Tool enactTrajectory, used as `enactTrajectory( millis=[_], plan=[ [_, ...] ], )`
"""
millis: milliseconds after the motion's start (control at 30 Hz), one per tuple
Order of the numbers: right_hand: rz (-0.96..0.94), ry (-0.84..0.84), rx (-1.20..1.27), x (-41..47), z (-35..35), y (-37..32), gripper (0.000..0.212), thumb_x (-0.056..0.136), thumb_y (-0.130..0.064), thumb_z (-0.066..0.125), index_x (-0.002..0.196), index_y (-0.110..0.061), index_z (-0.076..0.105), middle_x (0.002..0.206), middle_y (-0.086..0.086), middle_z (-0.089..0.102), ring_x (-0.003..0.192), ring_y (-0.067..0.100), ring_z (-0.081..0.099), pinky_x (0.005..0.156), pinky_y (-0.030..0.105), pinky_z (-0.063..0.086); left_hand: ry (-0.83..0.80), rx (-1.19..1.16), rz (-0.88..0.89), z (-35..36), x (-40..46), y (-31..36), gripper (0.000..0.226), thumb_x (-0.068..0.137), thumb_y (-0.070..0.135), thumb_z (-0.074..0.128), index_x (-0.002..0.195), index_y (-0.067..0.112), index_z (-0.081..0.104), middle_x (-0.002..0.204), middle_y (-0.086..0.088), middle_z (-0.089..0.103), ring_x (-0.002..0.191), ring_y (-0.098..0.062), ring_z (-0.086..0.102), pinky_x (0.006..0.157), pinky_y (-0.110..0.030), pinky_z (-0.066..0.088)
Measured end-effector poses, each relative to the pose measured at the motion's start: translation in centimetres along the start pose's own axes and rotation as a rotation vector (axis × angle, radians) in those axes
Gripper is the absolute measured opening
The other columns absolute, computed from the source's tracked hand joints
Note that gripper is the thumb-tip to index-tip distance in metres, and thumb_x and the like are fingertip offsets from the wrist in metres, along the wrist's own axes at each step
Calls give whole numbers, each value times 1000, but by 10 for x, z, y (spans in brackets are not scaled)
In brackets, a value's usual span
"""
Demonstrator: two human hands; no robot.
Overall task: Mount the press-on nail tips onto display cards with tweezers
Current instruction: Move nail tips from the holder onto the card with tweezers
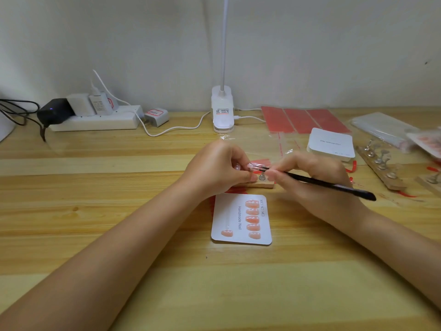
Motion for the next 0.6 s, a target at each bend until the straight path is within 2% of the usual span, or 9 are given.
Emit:
enactTrajectory(
  millis=[67,167,267,400,600],
  plan=[
    [33,82,129,-2,-5,0,7,79,-26,67,74,-22,65,72,-8,68,69,5,63,62,10,44,-1,5,2,1,0,1,11,70,31,78,72,24,70,64,6,60,62,-11,52,57,-26,39],
    [120,118,273,-3,-4,2,10,75,-34,63,69,-26,62,68,-7,70,64,5,64,61,13,45,-8,-4,-1,1,1,1,11,70,30,78,69,25,68,60,9,54,58,-9,48,57,-25,36],
    [178,134,359,1,-4,8,12,78,-28,64,68,-22,60,67,-8,70,60,-1,62,60,9,44,-10,-4,-6,1,1,0,14,70,30,79,67,27,66,61,10,54,58,-8,48,58,-26,38],
    [220,158,391,1,-3,14,15,84,-20,65,70,-21,60,64,-9,69,55,-4,58,56,6,40,-5,4,-4,0,1,1,20,69,30,79,62,31,60,62,10,55,60,-8,49,60,-28,41],
    [201,140,400,2,-2,11,14,83,-19,65,71,-20,60,64,-11,69,59,-3,62,57,5,41,-10,6,-6,1,1,0,15,70,30,78,67,27,64,60,9,54,56,-7,47,58,-26,38]
  ],
)
Point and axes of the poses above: each hand's wrist, its own x-axis towards the middle knuckle, its own z-axis out of the palm, y = z × x, the point moved 4 cm from there along x, towards the middle knuckle
